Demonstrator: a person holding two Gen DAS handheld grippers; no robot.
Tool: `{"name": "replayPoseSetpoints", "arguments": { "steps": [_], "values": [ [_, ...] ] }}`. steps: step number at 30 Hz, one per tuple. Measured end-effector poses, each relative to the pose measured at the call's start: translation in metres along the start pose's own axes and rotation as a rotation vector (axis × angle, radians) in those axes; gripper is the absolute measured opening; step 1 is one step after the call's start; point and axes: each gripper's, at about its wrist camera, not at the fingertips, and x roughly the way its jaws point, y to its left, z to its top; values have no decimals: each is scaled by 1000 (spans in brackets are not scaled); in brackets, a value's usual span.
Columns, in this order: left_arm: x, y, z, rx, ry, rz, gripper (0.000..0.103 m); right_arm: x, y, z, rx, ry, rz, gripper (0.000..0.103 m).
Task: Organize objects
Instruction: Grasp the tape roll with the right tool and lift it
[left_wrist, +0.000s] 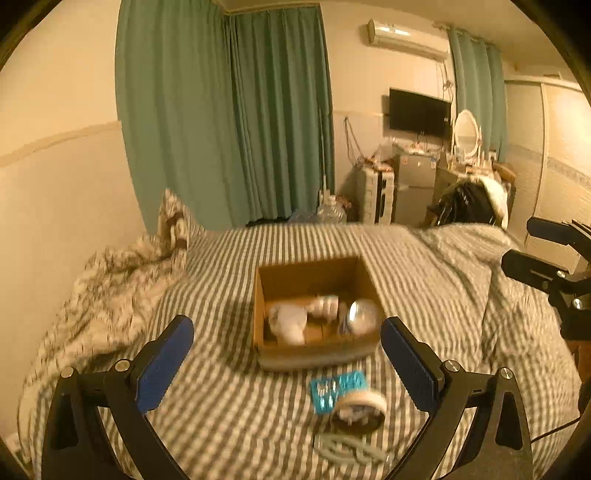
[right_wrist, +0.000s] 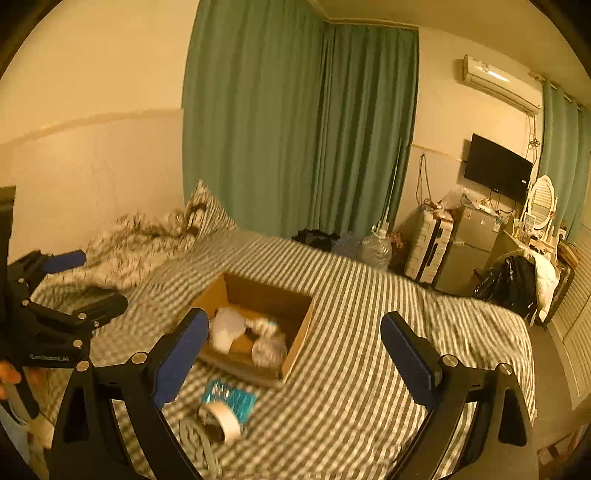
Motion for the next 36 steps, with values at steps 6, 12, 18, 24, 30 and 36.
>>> {"name": "replayPoseSetpoints", "arguments": {
  "steps": [6,12,18,24,30,36],
  "values": [
    [37,-18,-81,-35,66,77,103,32,16,-80,4,114,21,95],
    [95,-29,-129,-18,148,117,103,99,24,-154,98,269,78,94],
    [119,-18,-141,-47,179,106,103,157,27,-193,153,421,135,71],
    [130,-10,-149,-68,208,82,103,171,33,-198,169,466,195,59],
    [136,-9,-153,-68,232,93,103,157,42,-191,178,430,240,59],
    [139,-12,-157,-46,251,101,103,179,51,-184,179,451,279,58]
  ]
}}
